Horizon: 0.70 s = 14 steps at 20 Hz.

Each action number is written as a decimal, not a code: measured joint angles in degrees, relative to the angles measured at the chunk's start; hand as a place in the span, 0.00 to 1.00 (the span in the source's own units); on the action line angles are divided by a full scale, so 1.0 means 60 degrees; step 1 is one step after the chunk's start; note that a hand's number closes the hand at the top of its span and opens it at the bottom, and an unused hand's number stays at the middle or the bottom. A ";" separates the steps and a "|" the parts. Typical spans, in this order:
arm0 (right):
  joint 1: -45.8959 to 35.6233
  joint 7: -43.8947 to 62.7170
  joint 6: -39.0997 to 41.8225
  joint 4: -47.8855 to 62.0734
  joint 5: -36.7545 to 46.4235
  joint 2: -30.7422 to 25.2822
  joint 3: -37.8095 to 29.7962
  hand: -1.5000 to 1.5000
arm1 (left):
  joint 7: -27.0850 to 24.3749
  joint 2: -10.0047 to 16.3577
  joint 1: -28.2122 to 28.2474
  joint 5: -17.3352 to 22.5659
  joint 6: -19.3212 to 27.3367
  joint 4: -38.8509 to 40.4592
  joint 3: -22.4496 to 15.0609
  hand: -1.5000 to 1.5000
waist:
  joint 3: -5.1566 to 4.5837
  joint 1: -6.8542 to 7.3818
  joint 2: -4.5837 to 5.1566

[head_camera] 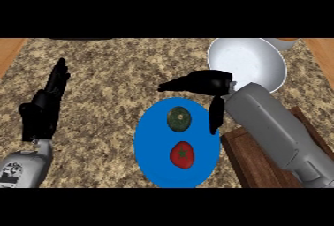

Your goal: Pick the squash from the plate and place it in the bowl

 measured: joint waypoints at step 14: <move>0.0271 -0.0219 -0.0737 0.1603 0.2311 0.1333 -0.0215 0.00 | 0.0017 -0.0395 -0.0176 -0.0371 -0.0387 0.0177 0.0423 0.50 | 0.0003 0.0000 0.0018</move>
